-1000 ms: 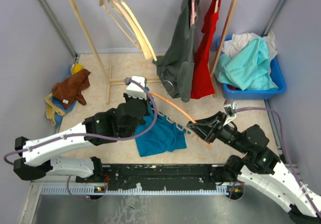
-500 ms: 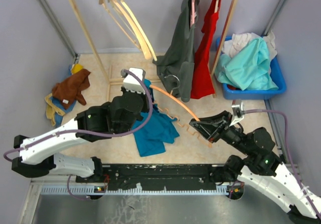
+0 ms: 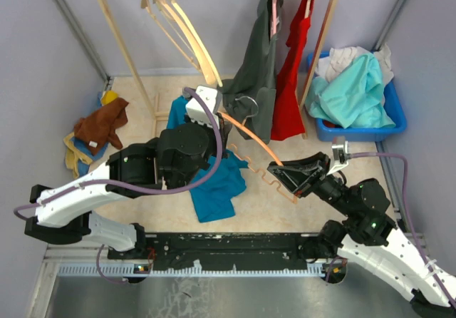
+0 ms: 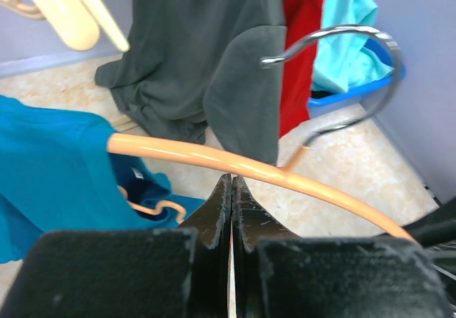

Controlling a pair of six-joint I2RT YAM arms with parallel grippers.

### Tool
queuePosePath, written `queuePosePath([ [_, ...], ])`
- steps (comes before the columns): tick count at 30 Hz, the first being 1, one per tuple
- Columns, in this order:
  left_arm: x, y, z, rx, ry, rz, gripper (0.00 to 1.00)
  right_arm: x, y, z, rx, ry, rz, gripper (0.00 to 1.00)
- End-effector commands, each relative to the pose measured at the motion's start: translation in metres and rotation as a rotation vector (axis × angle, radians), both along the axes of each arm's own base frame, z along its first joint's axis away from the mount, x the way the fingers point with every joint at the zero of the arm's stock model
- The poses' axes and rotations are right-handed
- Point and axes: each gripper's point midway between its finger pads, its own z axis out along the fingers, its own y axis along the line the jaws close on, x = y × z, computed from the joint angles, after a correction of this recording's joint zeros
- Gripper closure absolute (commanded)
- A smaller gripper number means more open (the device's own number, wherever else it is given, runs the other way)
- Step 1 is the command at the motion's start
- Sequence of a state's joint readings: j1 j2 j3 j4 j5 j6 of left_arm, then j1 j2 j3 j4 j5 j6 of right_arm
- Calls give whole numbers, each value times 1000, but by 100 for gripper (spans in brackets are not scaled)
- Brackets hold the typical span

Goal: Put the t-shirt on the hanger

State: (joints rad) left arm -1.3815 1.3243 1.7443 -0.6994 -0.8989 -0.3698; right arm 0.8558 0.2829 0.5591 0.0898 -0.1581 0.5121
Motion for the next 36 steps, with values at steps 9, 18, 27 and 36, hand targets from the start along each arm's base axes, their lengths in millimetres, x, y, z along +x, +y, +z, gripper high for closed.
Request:
queuePosePath([
  [9,-25,15,16,52,63,19,94,-18,-11,73,195,-162,36,100],
  [18,-13,55,-3,102,28,198,69,-23,-17,79,200,-170,38,100],
  [27,13,68,-14,169,-41,294,49,-26,-18,84,205,-178,45,100],
  [36,31,91,-16,168,-55,351,50,-26,-17,84,202,-176,52,100],
])
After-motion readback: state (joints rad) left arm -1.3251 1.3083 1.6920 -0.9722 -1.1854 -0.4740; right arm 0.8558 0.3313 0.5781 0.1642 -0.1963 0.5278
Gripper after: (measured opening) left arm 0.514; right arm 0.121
